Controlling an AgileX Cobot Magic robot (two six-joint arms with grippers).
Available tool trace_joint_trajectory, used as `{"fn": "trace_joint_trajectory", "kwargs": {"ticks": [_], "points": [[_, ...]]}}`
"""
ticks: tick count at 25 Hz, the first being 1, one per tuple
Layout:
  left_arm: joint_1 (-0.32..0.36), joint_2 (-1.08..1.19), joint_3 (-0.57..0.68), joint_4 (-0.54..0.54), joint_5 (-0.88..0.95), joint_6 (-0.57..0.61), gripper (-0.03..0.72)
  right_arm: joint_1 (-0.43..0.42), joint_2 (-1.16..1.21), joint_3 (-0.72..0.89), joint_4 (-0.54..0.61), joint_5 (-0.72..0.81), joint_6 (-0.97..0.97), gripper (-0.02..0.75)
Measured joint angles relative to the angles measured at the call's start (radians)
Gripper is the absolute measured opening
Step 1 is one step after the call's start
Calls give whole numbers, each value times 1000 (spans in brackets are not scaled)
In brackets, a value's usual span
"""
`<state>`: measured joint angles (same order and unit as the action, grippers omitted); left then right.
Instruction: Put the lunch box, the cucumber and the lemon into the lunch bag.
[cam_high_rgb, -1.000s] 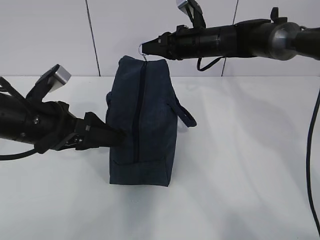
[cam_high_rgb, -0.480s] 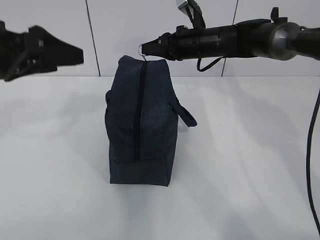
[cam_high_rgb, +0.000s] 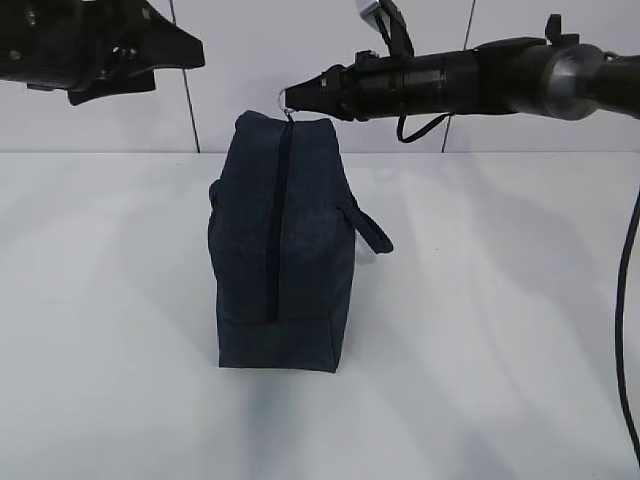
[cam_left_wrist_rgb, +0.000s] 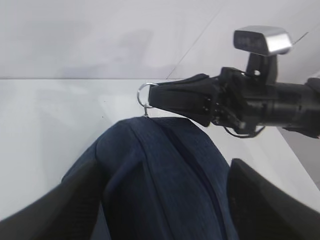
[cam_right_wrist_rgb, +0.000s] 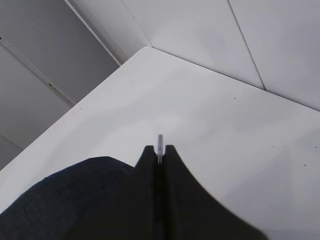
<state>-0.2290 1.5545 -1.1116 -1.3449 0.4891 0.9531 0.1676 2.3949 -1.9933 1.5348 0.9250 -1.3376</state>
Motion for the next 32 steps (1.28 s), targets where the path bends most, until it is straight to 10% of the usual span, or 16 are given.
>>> {"fn": "trace_joint_trajectory", "kwargs": {"ticks": [18, 26, 32], "points": [[0, 202, -243, 84, 164, -118, 540, -15, 0, 0, -2, 7, 2, 20], [-2, 206, -326, 512, 277, -425, 529, -15, 0, 0, -4, 13, 2, 20], [-2, 265, -470, 605, 318, -541, 529, -15, 0, 0, -4, 22, 2, 20]]}}
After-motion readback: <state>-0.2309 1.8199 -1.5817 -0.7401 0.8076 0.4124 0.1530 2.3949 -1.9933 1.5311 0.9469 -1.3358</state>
